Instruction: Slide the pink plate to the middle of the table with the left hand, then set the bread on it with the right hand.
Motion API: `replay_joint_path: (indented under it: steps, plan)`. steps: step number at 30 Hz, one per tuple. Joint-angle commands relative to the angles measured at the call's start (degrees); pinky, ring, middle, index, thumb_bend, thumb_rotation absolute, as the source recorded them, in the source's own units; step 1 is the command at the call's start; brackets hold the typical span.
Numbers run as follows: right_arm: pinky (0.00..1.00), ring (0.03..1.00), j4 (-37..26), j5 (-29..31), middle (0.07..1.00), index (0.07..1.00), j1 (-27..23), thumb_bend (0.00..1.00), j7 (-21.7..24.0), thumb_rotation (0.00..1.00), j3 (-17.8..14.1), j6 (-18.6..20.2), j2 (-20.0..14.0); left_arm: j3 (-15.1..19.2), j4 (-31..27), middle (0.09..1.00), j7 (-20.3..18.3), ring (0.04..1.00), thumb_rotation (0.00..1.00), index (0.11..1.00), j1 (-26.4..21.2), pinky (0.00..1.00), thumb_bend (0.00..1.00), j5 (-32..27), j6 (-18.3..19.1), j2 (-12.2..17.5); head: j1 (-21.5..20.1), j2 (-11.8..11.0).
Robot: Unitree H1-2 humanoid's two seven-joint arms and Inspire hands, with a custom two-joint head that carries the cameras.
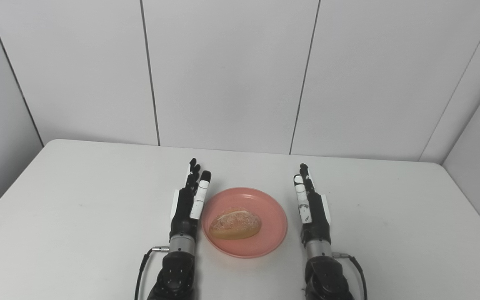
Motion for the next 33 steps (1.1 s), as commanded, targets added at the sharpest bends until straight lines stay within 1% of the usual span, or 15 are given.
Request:
replay_joint_path:
  steps: [1, 4, 7, 14, 17, 20, 22, 24, 25, 28, 33]
  plan:
    - [1.0, 1.0, 1.38, 0.11, 0.996, 0.971, 3.27, 0.86, 0.11, 1.0, 0.07, 0.06, -0.06, -0.39, 2.25, 1.0, 0.4, 1.0, 0.99, 0.977, 3.28, 1.0, 0.85, 0.75, -0.28, 0.01, 0.04, 0.01]
    - [1.0, 1.0, 1.28, 0.57, 0.995, 0.973, 3.23, 0.87, 0.3, 1.0, -0.13, 0.35, -0.03, -0.63, 2.67, 1.0, 0.56, 1.0, 1.0, 0.991, 3.13, 1.0, 0.85, 1.12, -0.4, 0.24, -0.09, 0.03]
    - [1.0, 1.0, 1.26, 0.94, 0.997, 0.977, 3.27, 0.86, 0.37, 1.0, -0.16, 0.46, -0.01, -0.45, 2.62, 1.0, 0.1, 1.0, 1.0, 1.0, 3.2, 1.0, 0.85, 0.29, -0.33, 0.16, -0.07, 0.07]
    - [1.0, 1.0, 0.97, 0.62, 0.994, 0.97, 3.61, 0.86, 0.0, 1.0, 0.17, 0.16, -0.06, -0.16, 2.45, 1.0, -0.47, 1.0, 0.98, 1.0, 3.37, 1.0, 0.81, -0.8, -0.26, -0.06, -0.07, 0.26]
    - [1.0, 1.0, 0.68, 1.13, 0.996, 0.972, 3.75, 0.86, 0.33, 1.0, 0.0, 0.24, -0.03, 0.03, 2.22, 1.0, -0.7, 1.0, 0.98, 1.0, 3.45, 1.0, 0.81, -1.37, 0.28, -0.22, -0.03, 0.22]
    - [1.0, 1.0, 0.67, 0.99, 0.996, 0.973, 3.92, 0.87, 0.19, 1.0, 0.09, 0.49, -0.12, -0.39, 2.42, 1.0, -0.39, 1.0, 1.0, 1.0, 3.48, 1.0, 0.8, -0.67, 0.19, -0.04, -0.03, 0.25]
    - [1.0, 1.0, 0.83, 0.75, 0.992, 0.973, 4.03, 0.87, -0.04, 1.0, 0.21, 0.39, -0.16, -0.21, 2.26, 1.0, -0.41, 1.0, 1.0, 1.0, 3.56, 1.0, 0.79, -1.02, 0.6, -0.14, -0.12, 0.32]
    - [1.0, 1.0, 0.91, 0.79, 0.994, 0.972, 4.09, 0.87, 0.0, 1.0, 0.23, 0.42, -0.15, 0.0, 1.99, 1.0, -0.36, 1.0, 0.98, 1.0, 3.64, 1.0, 0.81, -1.33, 1.33, -0.27, -0.12, 0.32]
    - [1.0, 1.0, 0.94, 0.83, 0.996, 0.974, 4.11, 0.87, 0.02, 1.0, 0.22, 0.43, -0.14, -0.04, 2.1, 1.0, -0.3, 1.0, 0.99, 1.0, 3.64, 1.0, 0.83, -1.23, 1.07, -0.23, -0.12, 0.32]
    - [1.0, 1.0, 0.89, 1.12, 0.996, 0.974, 4.22, 0.86, 0.22, 1.0, 0.14, 0.41, -0.07, 0.04, 2.36, 1.0, -0.4, 1.0, 0.99, 1.0, 3.62, 1.0, 0.82, -1.39, 0.57, -0.21, -0.14, 0.4]
    - [1.0, 1.0, 0.99, 1.41, 0.995, 0.978, 4.28, 0.85, 0.32, 1.0, 0.11, 0.55, 0.01, -0.01, 2.48, 1.0, -0.53, 1.0, 1.0, 1.0, 3.54, 1.0, 0.82, -1.42, 0.8, -0.19, -0.11, 0.34]
